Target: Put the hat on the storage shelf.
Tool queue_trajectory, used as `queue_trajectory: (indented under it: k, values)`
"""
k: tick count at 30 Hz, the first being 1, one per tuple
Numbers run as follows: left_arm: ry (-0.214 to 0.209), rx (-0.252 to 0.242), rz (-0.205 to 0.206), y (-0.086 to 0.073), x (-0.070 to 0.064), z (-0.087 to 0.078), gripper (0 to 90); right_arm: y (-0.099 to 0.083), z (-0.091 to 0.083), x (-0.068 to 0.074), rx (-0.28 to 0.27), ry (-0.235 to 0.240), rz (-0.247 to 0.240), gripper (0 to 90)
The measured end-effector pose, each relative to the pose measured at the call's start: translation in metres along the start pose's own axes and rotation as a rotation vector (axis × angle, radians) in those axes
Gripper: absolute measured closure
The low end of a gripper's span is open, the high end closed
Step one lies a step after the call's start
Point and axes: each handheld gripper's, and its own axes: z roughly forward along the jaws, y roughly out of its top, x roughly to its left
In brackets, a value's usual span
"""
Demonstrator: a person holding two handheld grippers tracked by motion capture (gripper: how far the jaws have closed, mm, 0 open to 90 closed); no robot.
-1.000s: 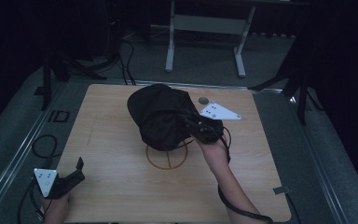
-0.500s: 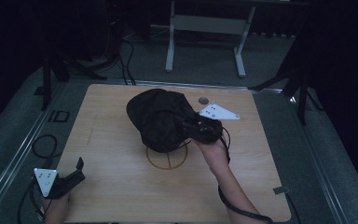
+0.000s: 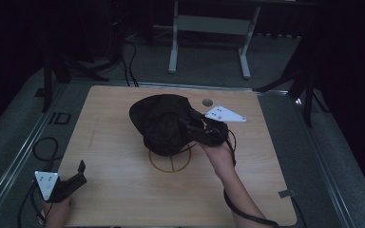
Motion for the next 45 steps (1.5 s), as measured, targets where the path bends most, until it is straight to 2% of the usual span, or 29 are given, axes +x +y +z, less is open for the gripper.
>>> queue_trajectory:
  k: [17, 28, 39, 45]
  values:
    - [0.001, 0.003, 0.002, 0.000, 0.000, 0.000, 1.8, -0.002, -0.006, -0.004, 0.006, -0.008, 0.007, 42.7]
    - [0.001, 0.005, 0.005, 0.000, 0.000, 0.000, 1.8, 0.005, -0.013, -0.009, -0.006, -0.010, 0.012, 41.1]
    - [0.002, 0.005, 0.006, 0.000, -0.001, 0.000, 1.8, 0.011, -0.035, -0.022, -0.033, -0.036, 0.023, 39.1]
    - [0.002, 0.006, 0.006, 0.000, -0.001, 0.000, 1.8, 0.011, -0.047, -0.034, -0.034, -0.058, 0.023, 32.3]
